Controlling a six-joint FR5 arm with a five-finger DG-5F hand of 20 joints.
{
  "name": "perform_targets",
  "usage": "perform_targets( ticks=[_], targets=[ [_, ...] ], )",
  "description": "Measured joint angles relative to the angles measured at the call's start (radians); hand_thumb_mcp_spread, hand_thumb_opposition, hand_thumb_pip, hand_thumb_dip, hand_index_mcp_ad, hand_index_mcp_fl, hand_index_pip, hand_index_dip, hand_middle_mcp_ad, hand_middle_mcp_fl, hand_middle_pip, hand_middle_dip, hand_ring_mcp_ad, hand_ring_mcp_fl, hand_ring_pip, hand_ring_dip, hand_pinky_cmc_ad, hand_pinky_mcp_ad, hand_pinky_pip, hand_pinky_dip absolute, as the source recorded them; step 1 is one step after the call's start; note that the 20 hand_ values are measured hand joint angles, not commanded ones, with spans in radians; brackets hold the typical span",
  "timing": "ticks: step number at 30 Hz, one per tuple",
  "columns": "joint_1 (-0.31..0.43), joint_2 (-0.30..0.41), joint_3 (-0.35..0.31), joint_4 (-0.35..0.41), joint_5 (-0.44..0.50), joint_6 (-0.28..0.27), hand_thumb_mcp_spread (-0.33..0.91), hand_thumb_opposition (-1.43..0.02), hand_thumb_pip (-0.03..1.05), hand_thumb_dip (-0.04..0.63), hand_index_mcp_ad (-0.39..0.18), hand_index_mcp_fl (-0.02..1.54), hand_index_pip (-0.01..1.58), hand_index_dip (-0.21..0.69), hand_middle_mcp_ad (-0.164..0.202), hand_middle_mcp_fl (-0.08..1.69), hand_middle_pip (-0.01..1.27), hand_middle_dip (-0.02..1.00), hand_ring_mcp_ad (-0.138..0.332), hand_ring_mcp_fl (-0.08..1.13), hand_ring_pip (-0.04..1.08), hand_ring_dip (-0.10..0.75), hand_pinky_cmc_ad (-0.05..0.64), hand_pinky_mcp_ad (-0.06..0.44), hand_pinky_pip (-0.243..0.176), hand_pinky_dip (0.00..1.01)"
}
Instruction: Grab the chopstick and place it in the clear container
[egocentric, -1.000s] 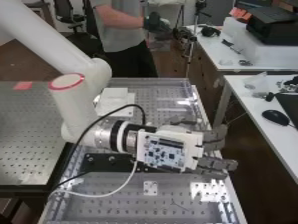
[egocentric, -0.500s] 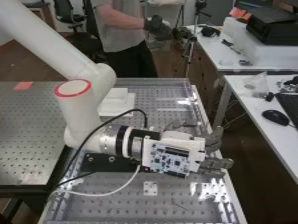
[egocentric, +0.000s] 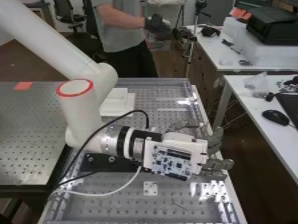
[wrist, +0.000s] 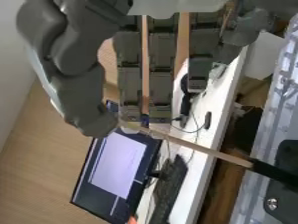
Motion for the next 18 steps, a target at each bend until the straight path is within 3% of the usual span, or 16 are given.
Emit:
perform_targets(
  ticks=[9,14,18],
  targets=[
    [-0.003,0.005,0.003,-0.005,-0.006,-0.018,0.45,-0.82,0.66,0.37,-0.028,0.69,0.61,0.236,0.073,0.71,0.45,0.6,0.18,0.35,0.09,0.283,0.271,0.162,-0.037,0.19],
    [-0.004,0.005,0.007,-0.01,-0.006,-0.026,0.47,-0.82,0.63,0.37,-0.04,0.75,0.66,0.236,0.075,0.73,0.47,0.61,0.155,0.36,0.09,0.283,0.279,0.164,-0.033,0.18],
    [-0.007,0.005,0.011,-0.011,-0.007,-0.033,0.47,-0.82,0.61,0.368,-0.045,0.78,0.68,0.236,0.073,0.77,0.48,0.61,0.148,0.38,0.09,0.29,0.291,0.187,-0.033,0.18]
  ],
)
